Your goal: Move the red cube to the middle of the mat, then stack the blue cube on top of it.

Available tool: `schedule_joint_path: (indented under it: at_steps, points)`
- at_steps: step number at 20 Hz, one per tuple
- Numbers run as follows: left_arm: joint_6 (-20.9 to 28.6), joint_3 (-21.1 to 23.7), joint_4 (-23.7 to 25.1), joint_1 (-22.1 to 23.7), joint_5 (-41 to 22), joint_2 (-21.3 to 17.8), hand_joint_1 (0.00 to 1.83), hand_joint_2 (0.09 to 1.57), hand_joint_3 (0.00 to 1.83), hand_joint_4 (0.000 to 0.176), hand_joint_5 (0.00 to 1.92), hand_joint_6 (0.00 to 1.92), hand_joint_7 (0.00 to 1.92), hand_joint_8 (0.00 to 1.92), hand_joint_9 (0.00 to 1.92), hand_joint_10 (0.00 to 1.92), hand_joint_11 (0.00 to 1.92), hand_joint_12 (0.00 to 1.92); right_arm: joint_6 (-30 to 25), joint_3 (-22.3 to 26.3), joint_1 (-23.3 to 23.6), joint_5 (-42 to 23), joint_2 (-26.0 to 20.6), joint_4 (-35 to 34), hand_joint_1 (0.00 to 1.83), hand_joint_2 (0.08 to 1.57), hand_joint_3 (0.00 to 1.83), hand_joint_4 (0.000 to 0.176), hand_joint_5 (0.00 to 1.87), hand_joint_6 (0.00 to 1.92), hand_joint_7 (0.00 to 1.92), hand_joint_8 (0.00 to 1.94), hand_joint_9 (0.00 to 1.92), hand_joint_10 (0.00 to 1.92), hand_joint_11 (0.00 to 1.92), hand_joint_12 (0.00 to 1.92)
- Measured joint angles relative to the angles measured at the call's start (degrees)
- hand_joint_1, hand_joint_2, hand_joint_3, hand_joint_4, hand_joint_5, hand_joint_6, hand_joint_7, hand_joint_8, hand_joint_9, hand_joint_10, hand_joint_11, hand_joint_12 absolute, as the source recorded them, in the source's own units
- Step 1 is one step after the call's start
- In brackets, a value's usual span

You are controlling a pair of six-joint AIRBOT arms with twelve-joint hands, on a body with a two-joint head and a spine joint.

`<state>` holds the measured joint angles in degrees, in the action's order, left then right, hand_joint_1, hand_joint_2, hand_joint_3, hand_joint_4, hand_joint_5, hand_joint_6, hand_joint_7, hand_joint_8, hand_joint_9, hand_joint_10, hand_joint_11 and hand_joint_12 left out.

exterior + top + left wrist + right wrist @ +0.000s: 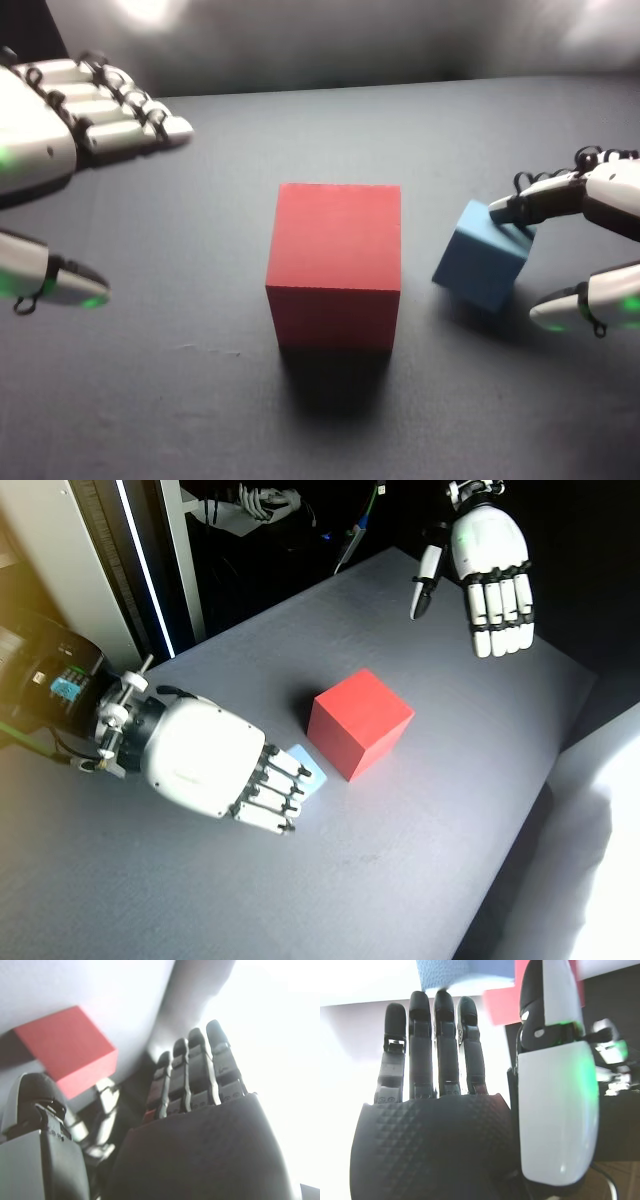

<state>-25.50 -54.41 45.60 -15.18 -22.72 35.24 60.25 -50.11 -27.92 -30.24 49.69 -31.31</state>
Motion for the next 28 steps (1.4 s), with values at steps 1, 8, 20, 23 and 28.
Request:
schedule_joint_path:
  at_steps: [1,8,20,23,28]
  points:
    - [4.4,-0.3,5.2,0.0,-1.2,0.0,0.51,1.06,0.0,0.0,0.04,0.0,0.09,0.0,0.1,0.0,0.0,0.23,0.0,-0.1,0.0,0.0,0.0,-0.1,1.02,0.97,0.01,0.0,0.45,0.0,0.51,0.0,0.45,0.0,0.0,1.01]
    - [6.3,-0.4,8.2,-0.8,-2.9,0.0,0.54,1.04,0.0,0.0,0.05,0.0,0.12,0.0,0.12,0.0,0.0,0.26,0.0,-0.1,0.1,0.1,0.2,0.0,0.99,0.99,0.0,0.0,0.5,0.01,0.55,0.01,0.51,0.02,0.01,1.07]
    - [6.4,1.6,10.2,2.3,3.2,-0.2,0.54,1.03,0.0,0.0,0.11,0.01,0.12,0.0,0.12,0.0,0.0,0.23,0.0,-0.1,0.4,1.3,-0.7,2.5,1.09,0.98,0.0,0.0,0.64,0.03,0.69,0.03,0.63,0.04,0.03,1.2]
    - [5.2,2.3,7.2,0.9,3.8,-0.2,0.56,1.03,0.0,0.0,0.12,0.0,0.13,0.0,0.12,0.0,0.0,0.21,0.0,-0.1,1.4,1.2,-0.7,2.9,1.08,1.01,0.01,0.0,0.66,0.01,0.73,0.01,0.66,0.03,0.02,1.26]
    - [2.4,2.6,3.0,-1.5,3.9,-0.5,0.51,1.05,0.0,0.0,0.02,0.0,0.06,0.0,0.06,0.0,0.0,0.07,0.0,-0.1,3.2,1.5,-0.7,3.0,1.15,0.99,0.0,0.0,0.78,0.02,0.86,0.02,0.8,0.06,0.16,1.18]
